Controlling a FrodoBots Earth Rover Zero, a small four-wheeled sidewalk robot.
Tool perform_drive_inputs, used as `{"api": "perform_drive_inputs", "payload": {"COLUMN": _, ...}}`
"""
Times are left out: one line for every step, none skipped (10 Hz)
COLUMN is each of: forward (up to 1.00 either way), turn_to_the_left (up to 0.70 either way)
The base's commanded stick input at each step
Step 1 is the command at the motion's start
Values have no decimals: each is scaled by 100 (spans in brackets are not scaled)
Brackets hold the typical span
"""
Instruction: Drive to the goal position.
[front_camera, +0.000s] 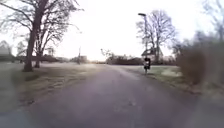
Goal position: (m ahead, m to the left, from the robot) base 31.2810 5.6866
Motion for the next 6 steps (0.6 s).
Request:
{"api": "perform_drive_inputs", "payload": {"forward": 100, "turn_to_the_left": 0}}
{"api": "perform_drive_inputs", "payload": {"forward": 100, "turn_to_the_left": 0}}
{"api": "perform_drive_inputs", "payload": {"forward": 100, "turn_to_the_left": 0}}
{"api": "perform_drive_inputs", "payload": {"forward": 100, "turn_to_the_left": 0}}
{"api": "perform_drive_inputs", "payload": {"forward": 100, "turn_to_the_left": 0}}
{"api": "perform_drive_inputs", "payload": {"forward": 100, "turn_to_the_left": -7}}
